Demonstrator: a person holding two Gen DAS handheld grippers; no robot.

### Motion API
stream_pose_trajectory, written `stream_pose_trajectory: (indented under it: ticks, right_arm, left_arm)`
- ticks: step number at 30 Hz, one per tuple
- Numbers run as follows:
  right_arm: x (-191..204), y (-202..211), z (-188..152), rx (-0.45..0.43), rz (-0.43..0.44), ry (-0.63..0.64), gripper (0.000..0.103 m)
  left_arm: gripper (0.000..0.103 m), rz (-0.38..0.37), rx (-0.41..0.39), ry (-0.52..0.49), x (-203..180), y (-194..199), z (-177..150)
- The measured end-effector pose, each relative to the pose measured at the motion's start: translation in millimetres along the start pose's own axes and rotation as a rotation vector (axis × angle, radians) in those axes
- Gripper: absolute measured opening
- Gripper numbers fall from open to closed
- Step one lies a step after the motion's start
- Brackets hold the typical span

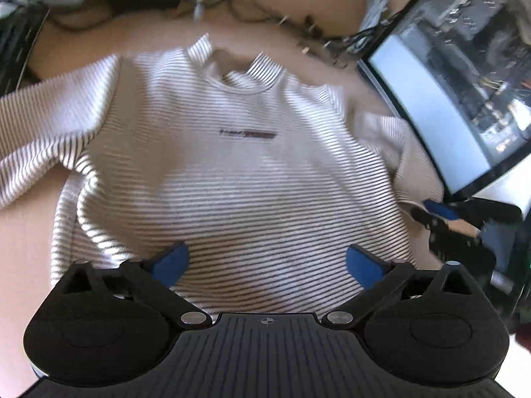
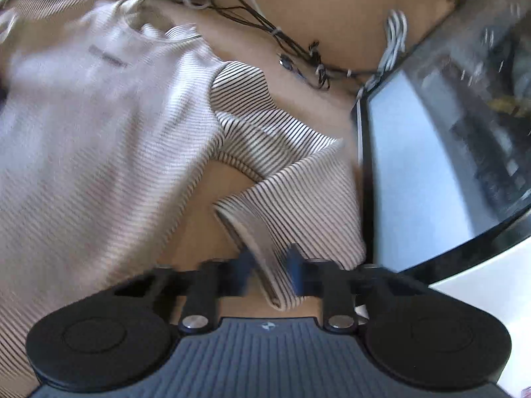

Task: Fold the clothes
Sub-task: 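Grasp the other sleeve cuff with the right gripper and fold it across the body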

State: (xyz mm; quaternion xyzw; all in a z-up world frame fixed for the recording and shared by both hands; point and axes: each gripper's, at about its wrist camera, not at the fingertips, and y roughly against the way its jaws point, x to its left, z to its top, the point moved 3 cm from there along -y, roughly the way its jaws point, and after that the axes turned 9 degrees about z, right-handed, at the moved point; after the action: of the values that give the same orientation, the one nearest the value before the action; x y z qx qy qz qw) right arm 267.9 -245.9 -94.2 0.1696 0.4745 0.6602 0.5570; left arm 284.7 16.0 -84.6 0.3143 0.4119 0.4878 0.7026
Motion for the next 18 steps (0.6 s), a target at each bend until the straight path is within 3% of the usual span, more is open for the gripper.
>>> stream_pose_trajectory:
  ticks: [5, 9, 13, 18]
  right_arm:
    - [-40, 41, 52, -0.150, 0.078, -0.232, 0.004]
    - [-73, 99, 105, -0.342, 0.150, -0.368, 0.004]
    - [-76, 149, 154, -0.502, 0.274, -0.404, 0.004]
    - [-42, 158, 191, -0.548, 0.394, -0.370, 0.004]
  left_arm:
    - [0.103, 0.019, -0.016, -0.053, -2, 1, -6]
    - [0.103, 0.009, -0.032, -0.056, -2, 2, -7]
    - [0.103, -0.013, -0.044, -0.039, 1, 1, -7]
    - [0.103, -0.046, -0.059, -0.021, 5, 3, -10]
